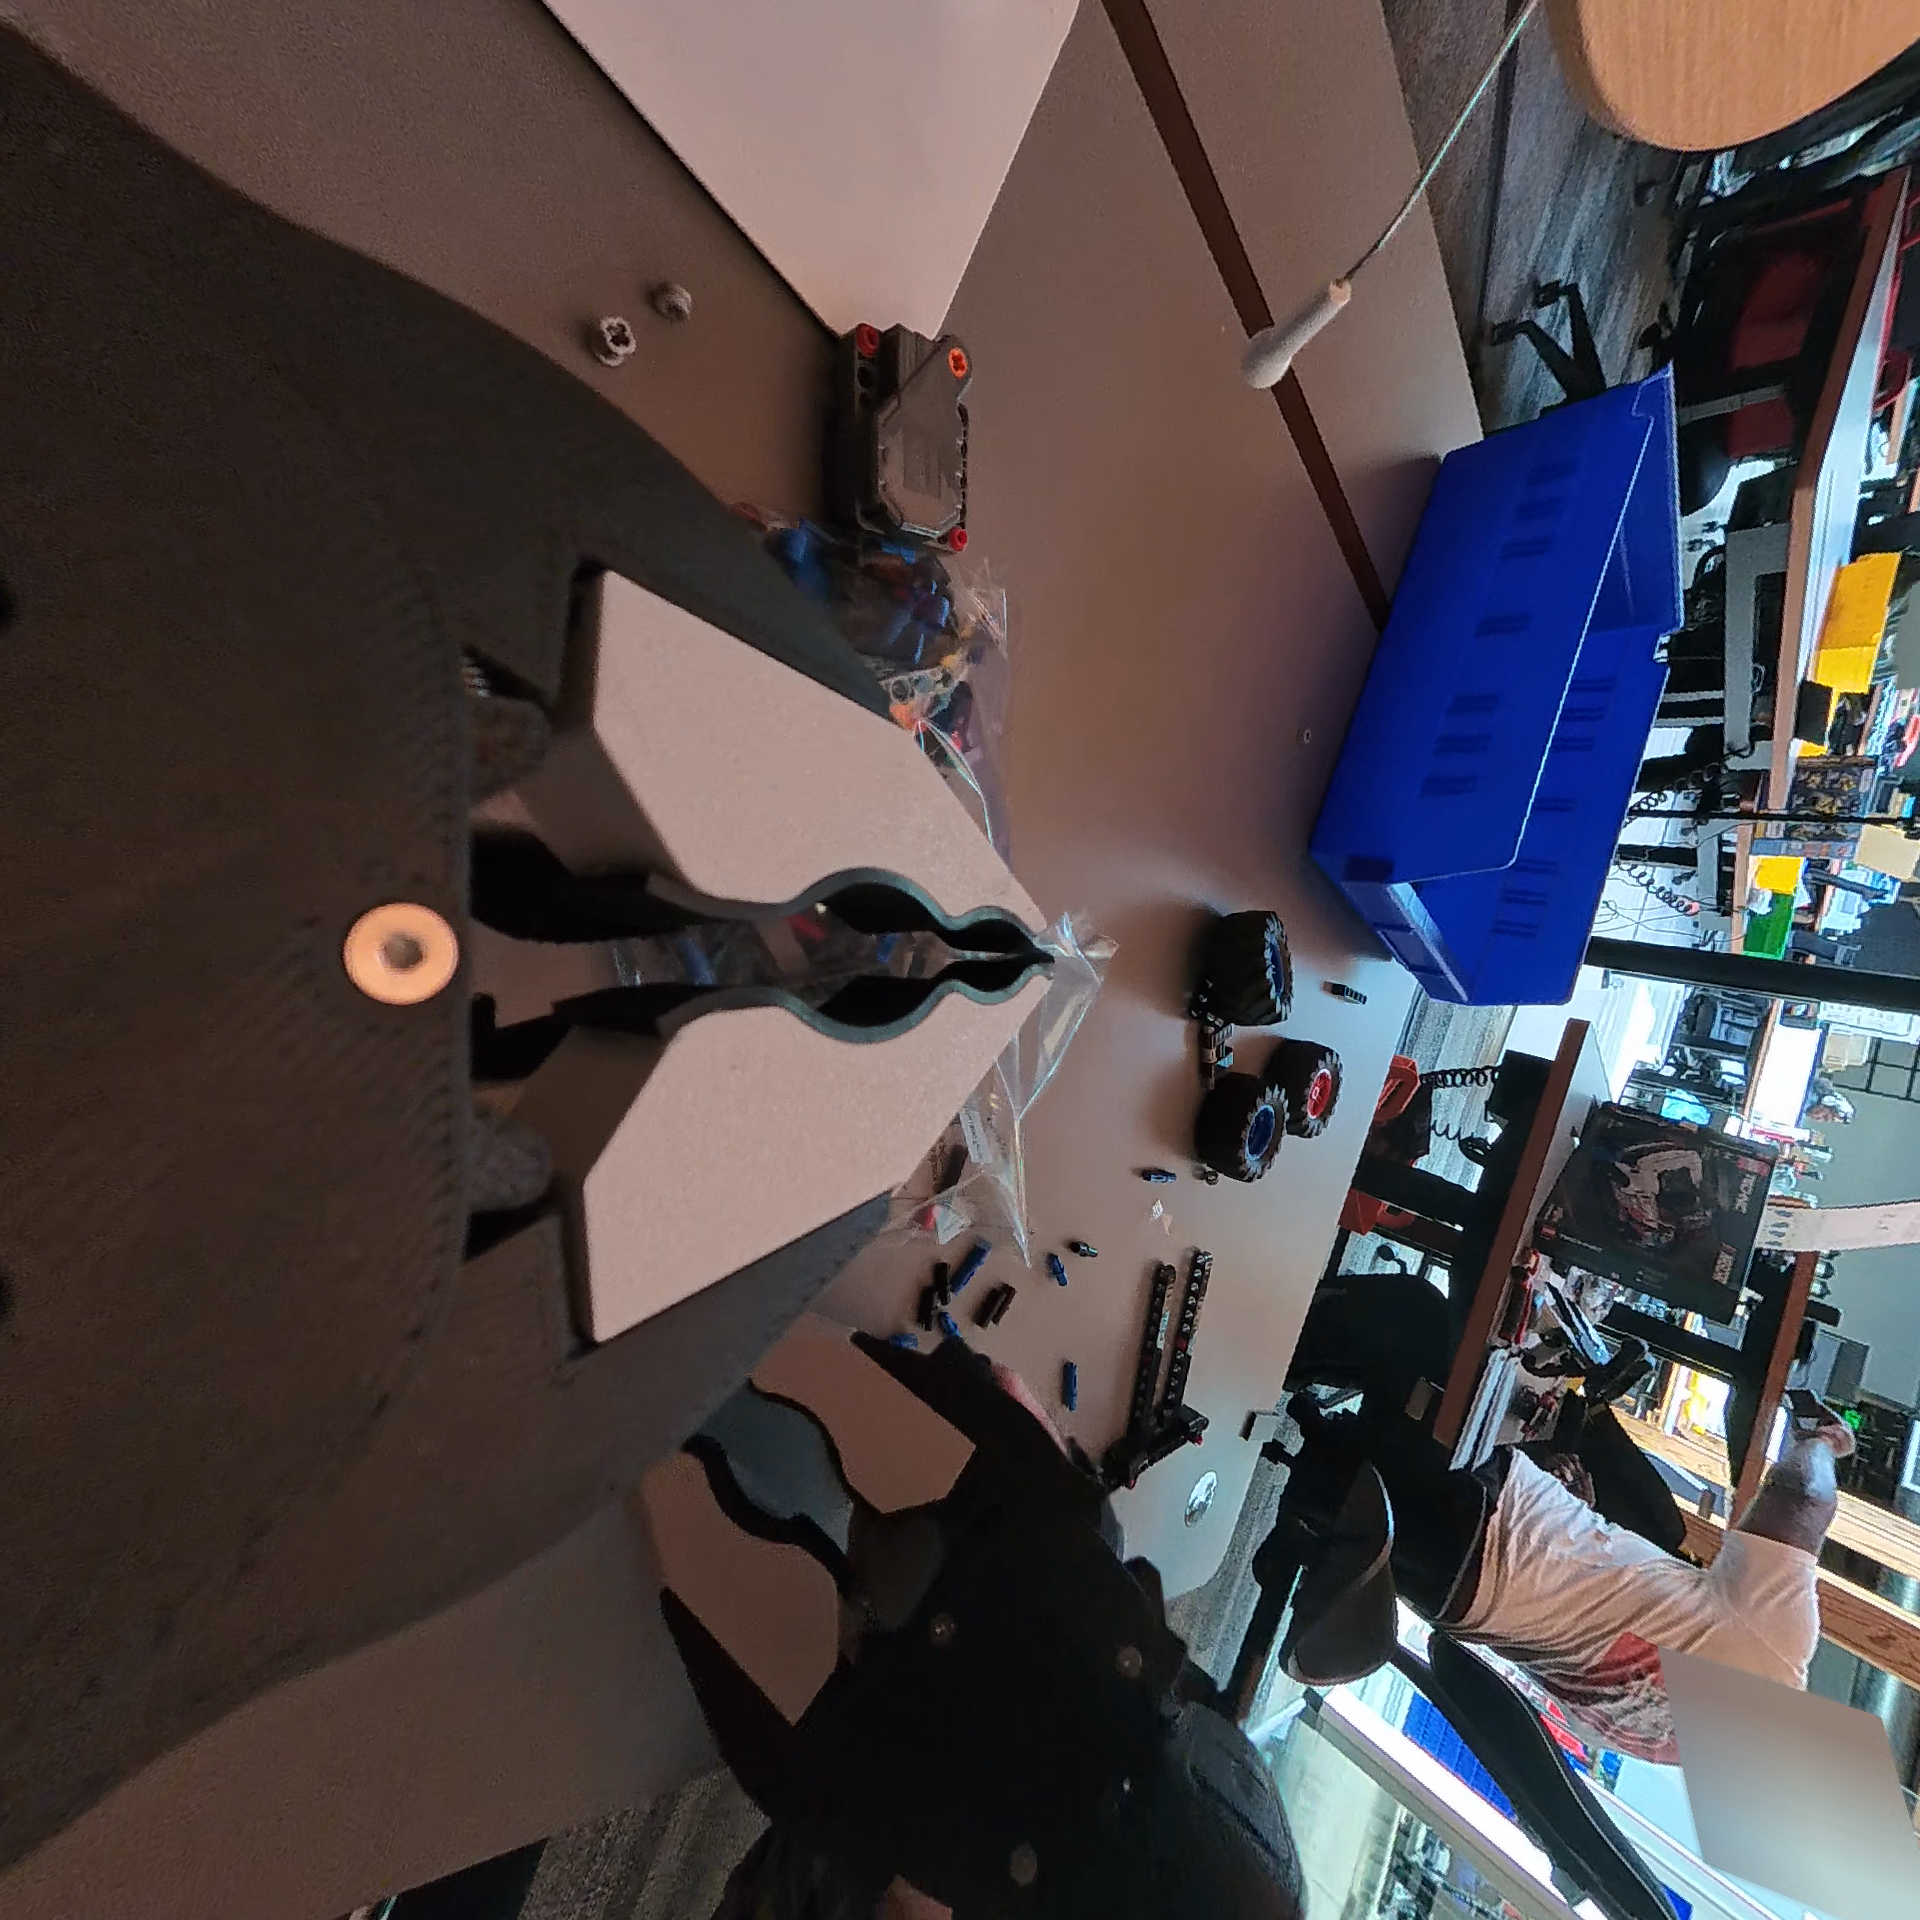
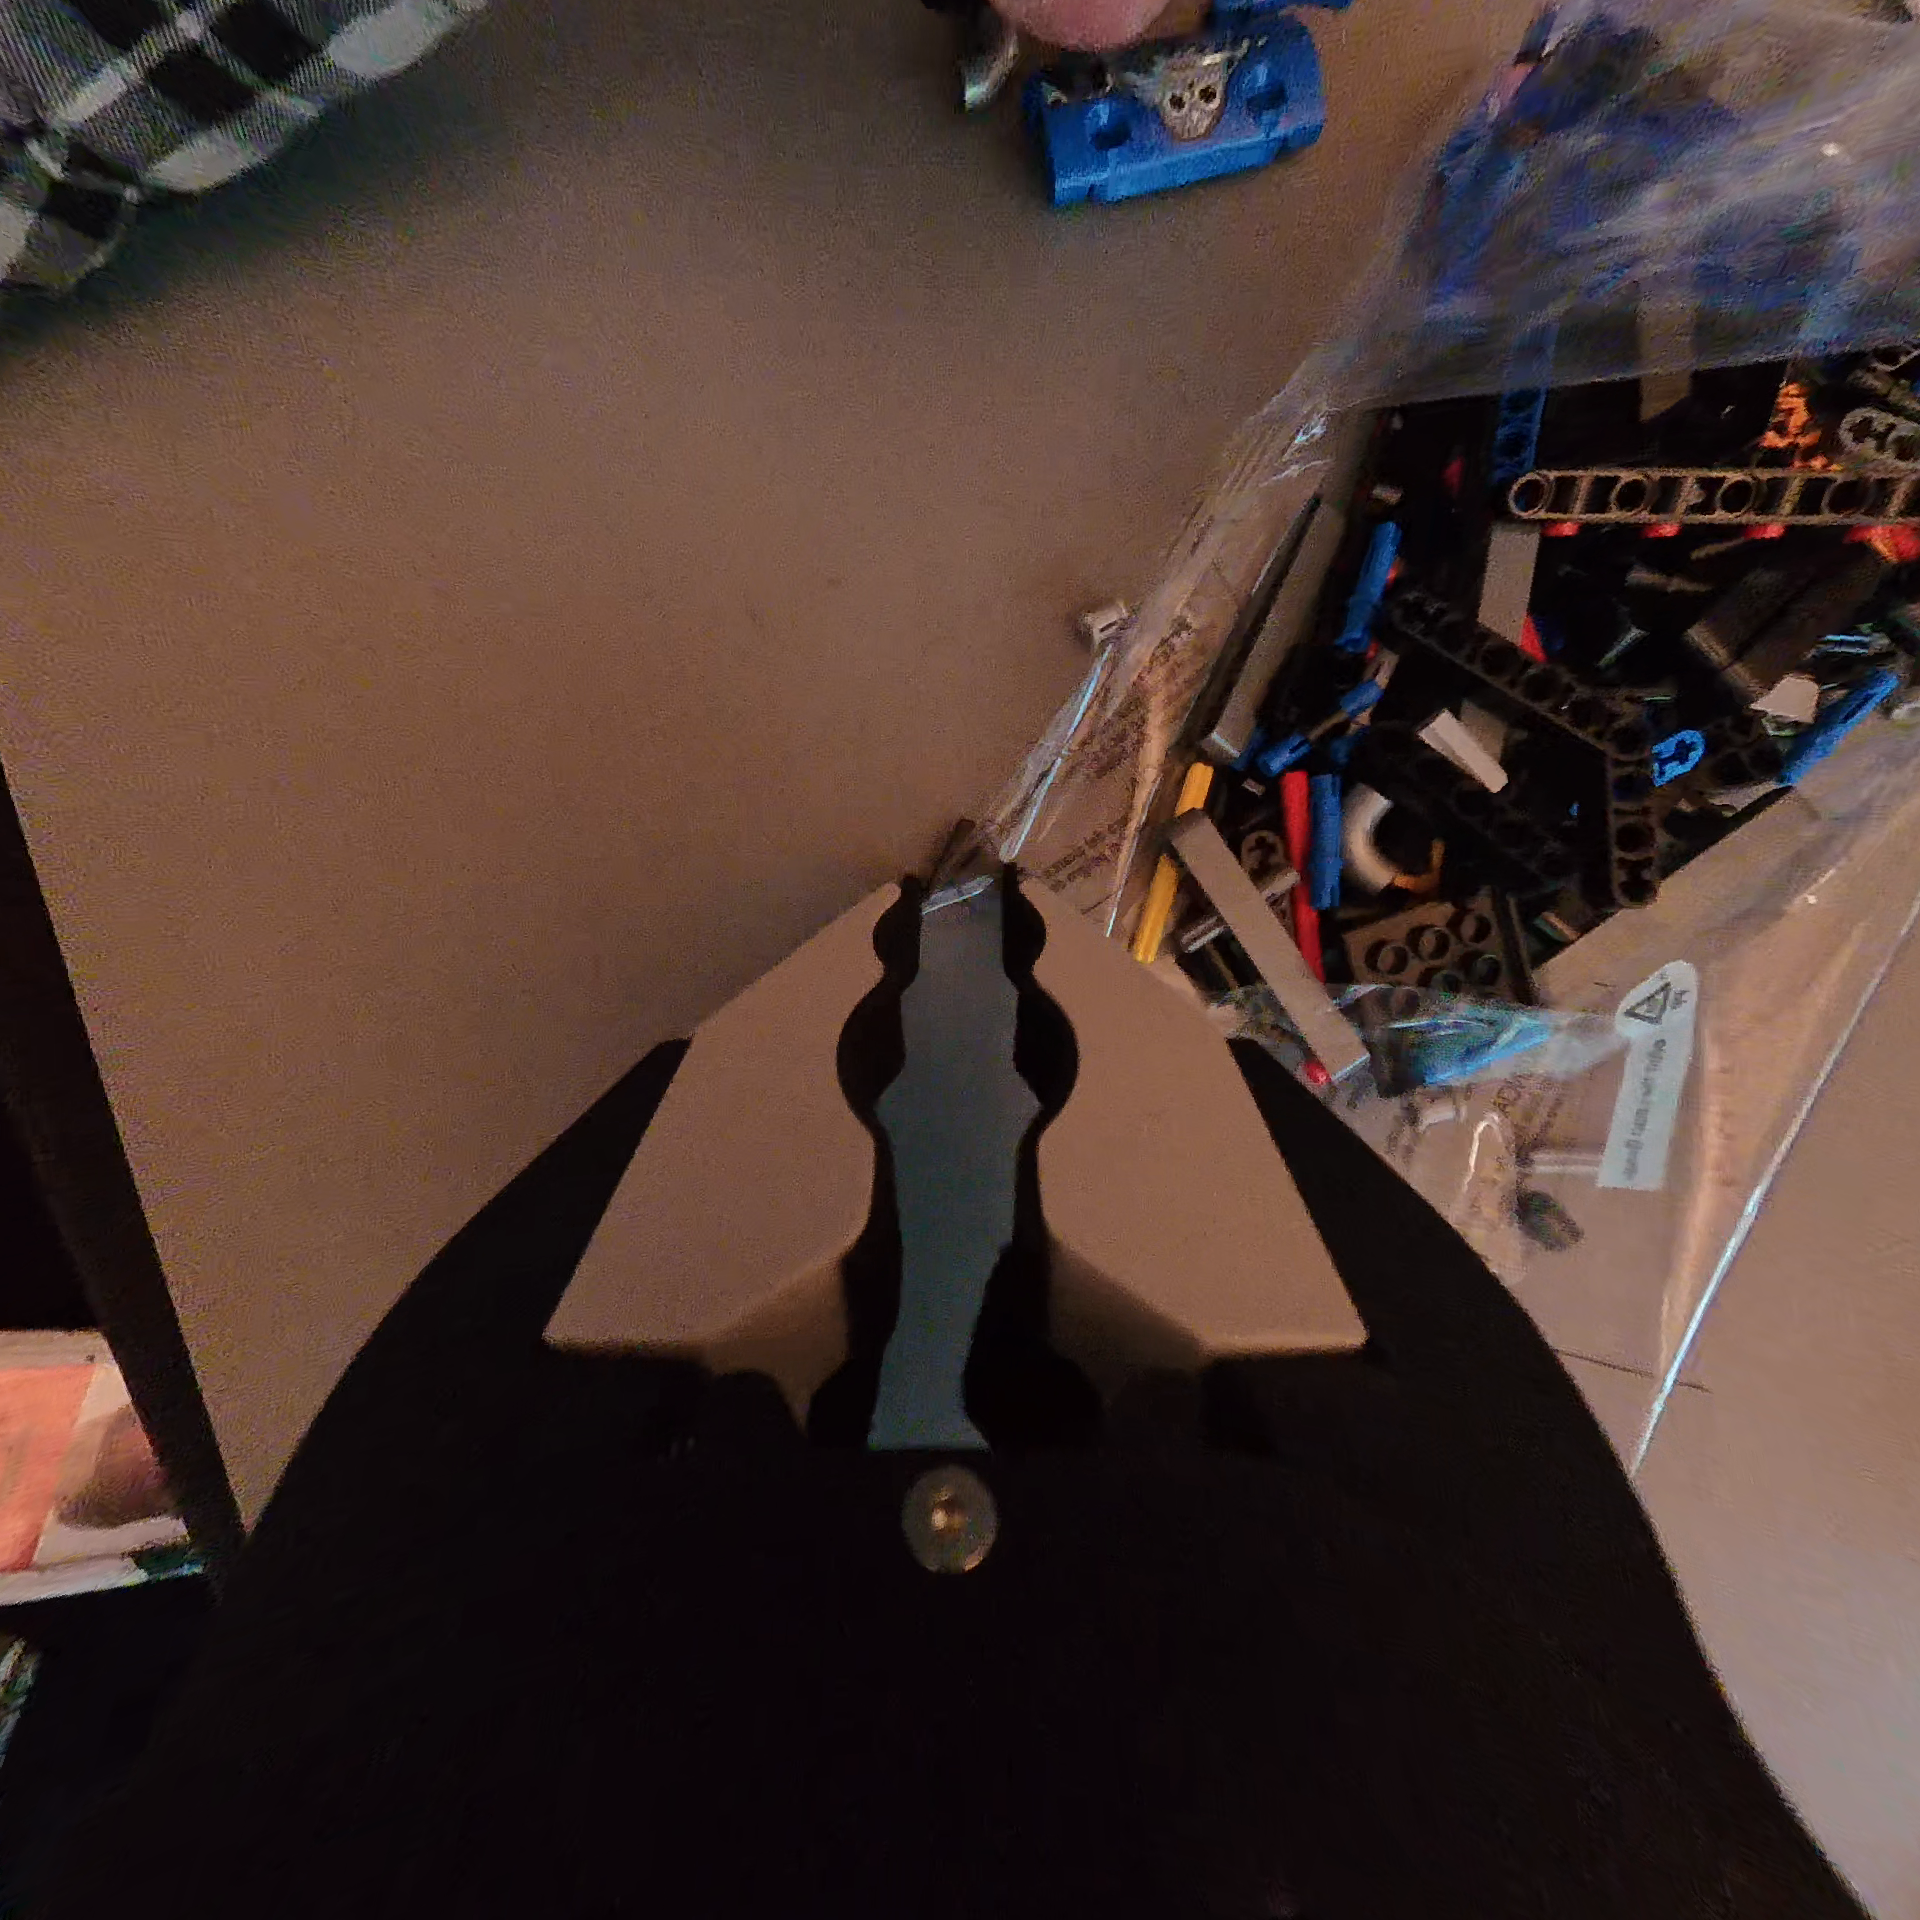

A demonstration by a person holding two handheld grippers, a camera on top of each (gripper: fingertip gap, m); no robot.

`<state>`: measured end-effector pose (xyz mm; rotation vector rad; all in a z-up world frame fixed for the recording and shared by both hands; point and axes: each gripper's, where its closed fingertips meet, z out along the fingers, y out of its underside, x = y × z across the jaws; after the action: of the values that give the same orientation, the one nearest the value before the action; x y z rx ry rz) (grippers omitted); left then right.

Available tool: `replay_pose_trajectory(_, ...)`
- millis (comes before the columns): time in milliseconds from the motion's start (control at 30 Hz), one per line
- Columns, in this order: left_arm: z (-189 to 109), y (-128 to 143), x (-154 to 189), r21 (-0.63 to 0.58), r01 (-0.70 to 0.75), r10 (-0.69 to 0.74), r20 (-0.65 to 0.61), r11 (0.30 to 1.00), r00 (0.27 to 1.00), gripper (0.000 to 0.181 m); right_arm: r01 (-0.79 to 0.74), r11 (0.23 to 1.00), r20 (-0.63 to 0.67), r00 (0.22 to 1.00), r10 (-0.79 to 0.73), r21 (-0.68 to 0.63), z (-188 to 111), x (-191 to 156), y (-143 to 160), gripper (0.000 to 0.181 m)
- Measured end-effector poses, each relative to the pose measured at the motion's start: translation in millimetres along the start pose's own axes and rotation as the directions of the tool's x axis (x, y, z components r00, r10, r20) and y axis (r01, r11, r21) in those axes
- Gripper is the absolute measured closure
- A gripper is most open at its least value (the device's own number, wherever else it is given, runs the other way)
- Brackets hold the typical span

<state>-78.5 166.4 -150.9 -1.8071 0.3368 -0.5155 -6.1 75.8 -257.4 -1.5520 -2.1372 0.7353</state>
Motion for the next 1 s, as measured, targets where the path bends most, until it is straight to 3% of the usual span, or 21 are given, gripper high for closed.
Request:
replay_pose_trajectory(133, 1.1, 0.9, 1.5, -0.008, -0.007, 0.007, -0.004, 1.0, 1.0, 0.181, -0.002, 1.0, 0.018, 1.0, 0.002, 0.016, 3.1, -6.5, -3.1, 0.181)
replay_pose_trajectory(333, 0.7, 0.2, 1.9, -0.005, -0.007, 0.007, -0.005, 1.0, 1.0, 0.181, -0.008, 0.999, 0.094, 0.996, 0.003, 0.048, -7.9, -28.1, -5.9, 0.181)
replay_pose_trajectory(467, 1.0, 0.5, 2.0, -0.005, -0.006, 0.006, -0.005, 1.0, 1.0, 0.181, 0.005, 0.998, 0.088, 0.996, -0.011, 0.063, -18.4, -36.7, -4.5, 0.161)
replay_pose_trajectory(667, 2.0, 1.4, 2.6, -0.009, -0.007, 0.007, -0.006, 1.0, 1.0, 0.181, 0.095, 0.995, 0.072, 0.993, -0.096, 0.023, -7.1, -46.3, -2.7, 0.156)
replay_pose_trajectory(1000, 1.5, 0.3, 2.7, -0.008, -0.011, 0.011, -0.006, 1.0, 1.0, 0.181, 0.034, 0.999, 0.122, 0.992, -0.037, 0.033, 3.2, -55.2, -6.2, 0.172)
